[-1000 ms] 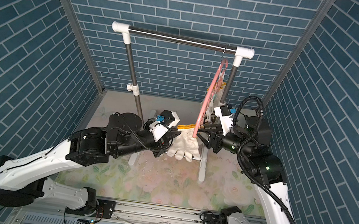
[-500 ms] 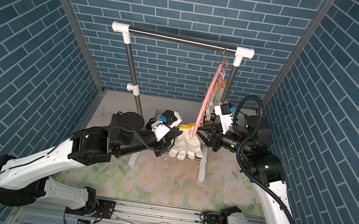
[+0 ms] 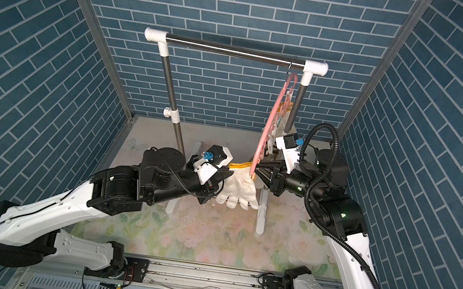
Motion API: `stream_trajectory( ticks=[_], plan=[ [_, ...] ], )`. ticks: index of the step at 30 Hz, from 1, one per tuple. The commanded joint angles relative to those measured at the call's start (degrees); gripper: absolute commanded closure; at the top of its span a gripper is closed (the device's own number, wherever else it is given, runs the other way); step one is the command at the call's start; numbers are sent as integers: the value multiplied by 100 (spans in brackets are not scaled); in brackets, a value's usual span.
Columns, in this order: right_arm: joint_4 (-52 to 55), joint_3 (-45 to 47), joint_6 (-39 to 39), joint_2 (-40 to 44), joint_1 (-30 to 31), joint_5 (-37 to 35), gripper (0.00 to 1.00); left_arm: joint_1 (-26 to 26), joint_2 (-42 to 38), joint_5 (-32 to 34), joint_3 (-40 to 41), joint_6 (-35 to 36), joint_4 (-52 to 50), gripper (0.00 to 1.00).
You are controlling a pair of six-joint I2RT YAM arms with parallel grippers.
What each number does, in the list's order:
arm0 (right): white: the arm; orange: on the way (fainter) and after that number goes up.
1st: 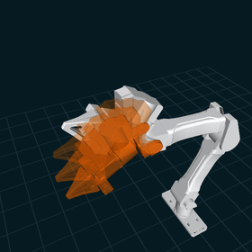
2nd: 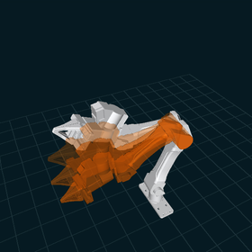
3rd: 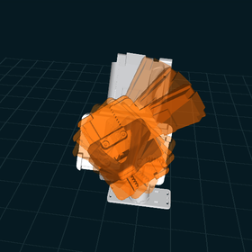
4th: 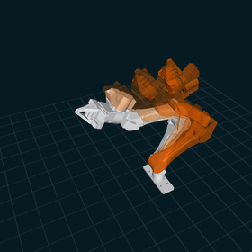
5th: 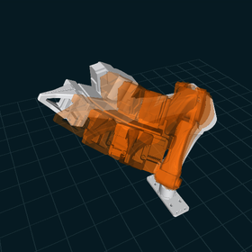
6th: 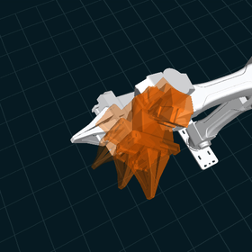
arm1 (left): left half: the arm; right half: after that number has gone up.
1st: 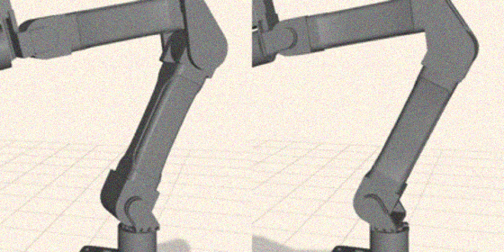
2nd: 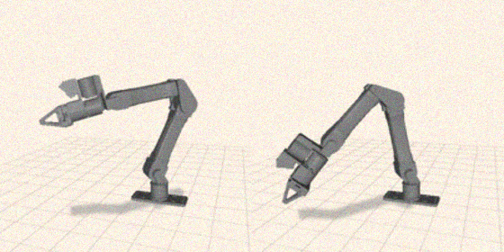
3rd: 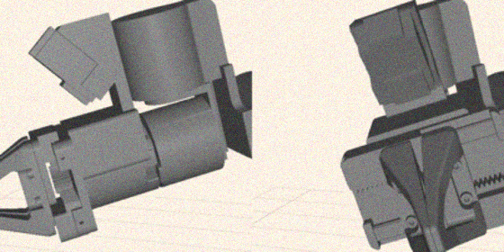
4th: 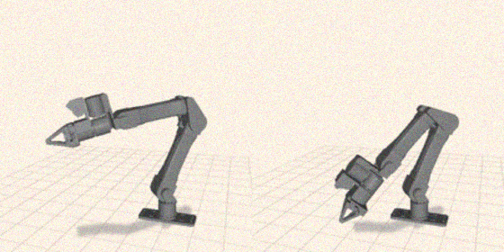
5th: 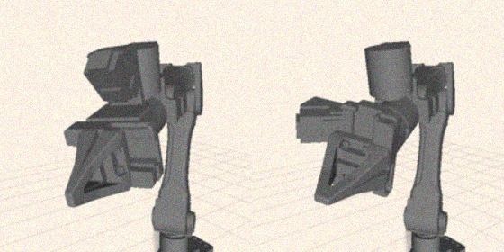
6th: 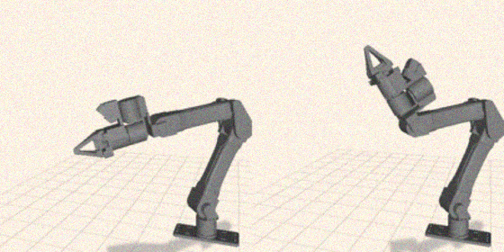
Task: Clip the gloves onto a hanger to dry
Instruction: Open the clamp at the hanger, then clamp the glove onto the hanger.
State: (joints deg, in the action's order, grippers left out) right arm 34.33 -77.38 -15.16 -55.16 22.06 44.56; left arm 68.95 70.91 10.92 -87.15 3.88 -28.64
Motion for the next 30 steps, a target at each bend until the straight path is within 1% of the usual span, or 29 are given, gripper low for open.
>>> stream_trajectory(
  ticks=[1, 4, 6, 12, 21, 30],
  plan=[
    [-129, -43, 70, 102, -18, -113, 85, 34, -299, 74, 409, 70, 269, 100],
    [-78, -92, 100, 90, -14, -114, 85, 31, -426, -92, 709, 64, 395, 100],
    [-59, -126, 118, 67, -18, -121, 85, 33, -464, -319, 910, 126, 506, 100],
    [-75, -197, 109, 36, -22, -87, 85, 36, -425, -699, 1377, 277, 1129, 100],
    [-119, -216, 101, 20, -19, 25, 85, 31, -125, -668, 1398, 513, 1651, 100],
    [-83, -183, 136, 98, -18, 60, 85, 33, 204, -683, 1210, 623, 1802, 100]
  ],
)
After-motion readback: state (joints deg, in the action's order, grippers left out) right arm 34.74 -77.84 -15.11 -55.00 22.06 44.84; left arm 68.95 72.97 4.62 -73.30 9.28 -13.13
